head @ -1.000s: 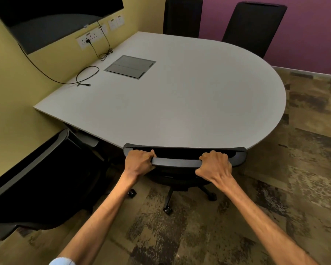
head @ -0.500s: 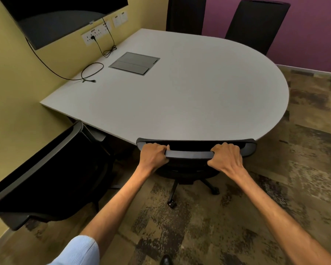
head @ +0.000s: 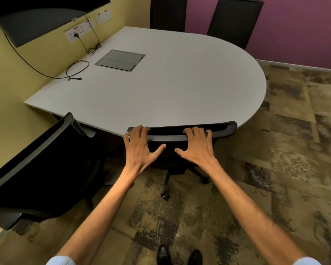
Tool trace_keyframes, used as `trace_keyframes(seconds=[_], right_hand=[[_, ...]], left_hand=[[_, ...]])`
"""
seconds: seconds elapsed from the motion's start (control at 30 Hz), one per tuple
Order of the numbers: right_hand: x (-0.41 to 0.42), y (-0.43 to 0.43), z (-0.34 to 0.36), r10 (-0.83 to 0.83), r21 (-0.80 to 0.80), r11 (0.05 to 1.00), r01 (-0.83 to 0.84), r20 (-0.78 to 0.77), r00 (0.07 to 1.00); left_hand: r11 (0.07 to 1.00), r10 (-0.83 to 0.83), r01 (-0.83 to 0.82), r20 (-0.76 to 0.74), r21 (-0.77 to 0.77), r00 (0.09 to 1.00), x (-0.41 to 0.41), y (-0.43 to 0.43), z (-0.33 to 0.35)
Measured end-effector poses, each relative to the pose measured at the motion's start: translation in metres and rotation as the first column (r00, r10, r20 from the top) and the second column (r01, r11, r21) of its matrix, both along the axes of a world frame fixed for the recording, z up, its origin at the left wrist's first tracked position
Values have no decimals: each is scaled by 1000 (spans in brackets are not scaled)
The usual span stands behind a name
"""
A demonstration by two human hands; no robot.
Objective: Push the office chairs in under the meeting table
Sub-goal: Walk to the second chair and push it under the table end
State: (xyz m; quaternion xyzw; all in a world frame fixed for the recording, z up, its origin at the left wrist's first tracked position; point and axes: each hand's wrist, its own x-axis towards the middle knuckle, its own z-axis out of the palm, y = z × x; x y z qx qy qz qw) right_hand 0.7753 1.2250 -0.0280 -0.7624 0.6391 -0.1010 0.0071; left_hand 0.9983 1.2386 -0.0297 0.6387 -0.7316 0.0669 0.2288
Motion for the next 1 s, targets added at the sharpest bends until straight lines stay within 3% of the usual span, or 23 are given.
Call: trace_keyframes(seconds=[0.17, 0.33, 0.5, 0.77, 1.0], right_hand=[[62, 12, 13, 133, -152, 983, -106, 174, 976], [153, 19, 36, 367, -196, 924, -327, 223, 903], [247, 31, 56, 541, -234, 838, -493, 235, 808], [367, 34, 67, 672, -205, 737, -644, 117, 732], [431, 21, 50, 682, -115, 729, -675, 37, 731]], left_hand=[[967, 237, -238, -17, -93, 971, 56, 37, 15], [858, 502, -502, -34, -104, 864, 137, 87, 33], [763, 640, -640, -40, -90, 768, 212, 131, 50], [744, 664, -665, -39, -72, 747, 297, 148, 53], [796, 605, -603, -25, 50, 796, 334, 130, 34]])
